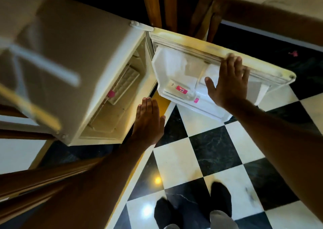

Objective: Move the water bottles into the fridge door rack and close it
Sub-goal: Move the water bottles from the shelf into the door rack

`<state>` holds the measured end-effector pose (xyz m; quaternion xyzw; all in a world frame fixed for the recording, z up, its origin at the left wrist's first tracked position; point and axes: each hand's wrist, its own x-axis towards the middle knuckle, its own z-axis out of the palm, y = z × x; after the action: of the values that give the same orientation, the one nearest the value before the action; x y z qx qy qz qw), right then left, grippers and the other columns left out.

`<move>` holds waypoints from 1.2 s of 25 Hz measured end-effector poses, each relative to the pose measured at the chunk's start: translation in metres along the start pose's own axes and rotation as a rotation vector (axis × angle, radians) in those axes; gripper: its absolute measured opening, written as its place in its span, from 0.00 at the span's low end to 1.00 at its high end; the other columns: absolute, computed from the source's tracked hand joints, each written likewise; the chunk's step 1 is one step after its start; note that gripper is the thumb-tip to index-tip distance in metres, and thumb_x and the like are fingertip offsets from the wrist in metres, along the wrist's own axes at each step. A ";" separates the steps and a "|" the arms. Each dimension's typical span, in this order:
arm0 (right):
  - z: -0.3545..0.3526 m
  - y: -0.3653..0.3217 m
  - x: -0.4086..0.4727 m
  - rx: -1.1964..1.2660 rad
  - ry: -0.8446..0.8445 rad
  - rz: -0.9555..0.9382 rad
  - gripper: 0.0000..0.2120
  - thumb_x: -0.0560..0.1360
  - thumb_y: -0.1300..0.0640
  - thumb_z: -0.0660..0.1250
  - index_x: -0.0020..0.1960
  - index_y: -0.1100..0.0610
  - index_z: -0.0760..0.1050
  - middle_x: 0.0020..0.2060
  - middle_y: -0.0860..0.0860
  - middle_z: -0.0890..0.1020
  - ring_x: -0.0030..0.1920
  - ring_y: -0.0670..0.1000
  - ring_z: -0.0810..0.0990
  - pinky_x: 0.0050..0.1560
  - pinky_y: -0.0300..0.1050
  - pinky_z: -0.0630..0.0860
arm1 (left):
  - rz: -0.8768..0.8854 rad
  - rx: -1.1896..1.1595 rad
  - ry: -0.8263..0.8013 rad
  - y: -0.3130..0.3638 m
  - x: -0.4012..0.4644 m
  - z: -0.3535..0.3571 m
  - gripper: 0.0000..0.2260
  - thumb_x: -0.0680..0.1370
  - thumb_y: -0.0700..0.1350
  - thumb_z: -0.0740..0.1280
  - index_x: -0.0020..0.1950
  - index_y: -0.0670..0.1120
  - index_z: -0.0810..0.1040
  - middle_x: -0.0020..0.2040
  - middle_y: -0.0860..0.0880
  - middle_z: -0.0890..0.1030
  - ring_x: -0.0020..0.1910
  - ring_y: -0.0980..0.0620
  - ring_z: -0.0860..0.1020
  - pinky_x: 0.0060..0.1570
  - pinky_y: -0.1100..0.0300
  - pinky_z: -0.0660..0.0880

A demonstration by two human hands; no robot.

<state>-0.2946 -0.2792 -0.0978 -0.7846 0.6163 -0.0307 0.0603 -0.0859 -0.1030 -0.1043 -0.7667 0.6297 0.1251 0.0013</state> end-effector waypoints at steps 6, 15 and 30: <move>0.076 -0.001 -0.041 0.088 0.215 -0.339 0.24 0.76 0.53 0.62 0.67 0.66 0.69 0.62 0.66 0.75 0.61 0.67 0.74 0.62 0.59 0.68 | -0.030 -0.043 0.038 0.014 0.049 0.080 0.31 0.79 0.52 0.55 0.75 0.35 0.49 0.76 0.34 0.54 0.75 0.38 0.50 0.74 0.44 0.50; 0.233 -0.002 0.069 0.386 -0.133 0.261 0.34 0.76 0.34 0.58 0.63 0.63 0.74 0.60 0.63 0.80 0.62 0.63 0.78 0.60 0.54 0.73 | 0.120 0.135 0.217 -0.041 0.119 0.241 0.33 0.78 0.51 0.56 0.76 0.36 0.48 0.77 0.35 0.52 0.76 0.39 0.48 0.74 0.43 0.51; 0.203 -0.028 0.087 0.712 0.101 0.236 0.04 0.75 0.59 0.63 0.41 0.55 0.70 0.60 0.62 0.79 0.59 0.65 0.78 0.51 0.52 0.73 | 0.472 0.433 0.212 -0.076 0.170 0.222 0.29 0.81 0.49 0.51 0.77 0.43 0.41 0.78 0.42 0.42 0.76 0.46 0.40 0.75 0.48 0.44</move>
<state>-0.2217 -0.3453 -0.2979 -0.6356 0.6556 -0.2745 0.3016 -0.0246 -0.2158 -0.3637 -0.5905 0.7983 -0.0954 0.0697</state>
